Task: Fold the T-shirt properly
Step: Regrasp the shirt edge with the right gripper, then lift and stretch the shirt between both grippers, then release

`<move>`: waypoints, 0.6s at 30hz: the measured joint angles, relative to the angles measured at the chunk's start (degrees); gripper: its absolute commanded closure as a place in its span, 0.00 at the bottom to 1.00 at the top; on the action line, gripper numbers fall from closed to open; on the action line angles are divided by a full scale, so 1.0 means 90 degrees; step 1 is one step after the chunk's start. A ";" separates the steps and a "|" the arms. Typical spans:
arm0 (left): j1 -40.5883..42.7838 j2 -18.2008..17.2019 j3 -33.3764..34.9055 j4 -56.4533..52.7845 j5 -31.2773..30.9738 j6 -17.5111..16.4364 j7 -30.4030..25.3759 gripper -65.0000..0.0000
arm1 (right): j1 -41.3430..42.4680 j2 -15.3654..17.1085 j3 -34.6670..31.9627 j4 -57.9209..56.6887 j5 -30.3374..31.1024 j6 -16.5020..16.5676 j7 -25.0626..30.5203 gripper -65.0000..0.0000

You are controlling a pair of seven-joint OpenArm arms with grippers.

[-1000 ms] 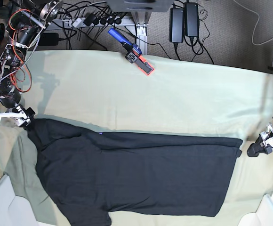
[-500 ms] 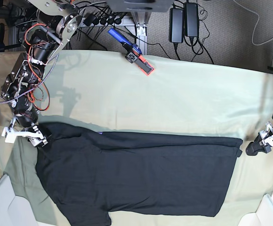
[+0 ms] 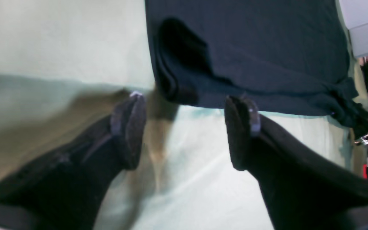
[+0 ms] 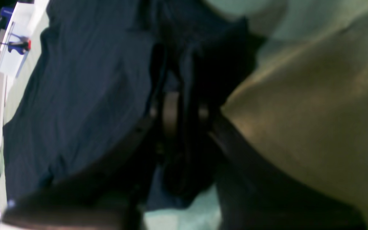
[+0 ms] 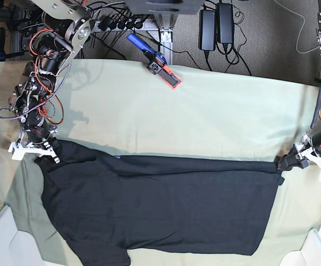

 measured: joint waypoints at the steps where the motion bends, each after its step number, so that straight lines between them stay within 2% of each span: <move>1: -0.0005 0.0024 0.0000 0.0000 0.0005 -0.0002 -0.0022 0.35 | 0.0000 -0.0002 0.0000 0.0000 0.0000 0.0000 0.0000 0.91; 13: -0.0056 0.0590 0.0000 0.0000 0.0580 0.0000 -0.0641 0.35 | 0.0005 0.0002 0.0000 0.0000 0.0007 0.0002 -0.0172 0.91; 18: -0.0095 0.0714 -0.0002 0.0000 0.0789 0.0005 -0.0770 0.35 | -0.0046 0.0017 0.0000 0.0000 0.0129 0.0005 -0.0214 0.91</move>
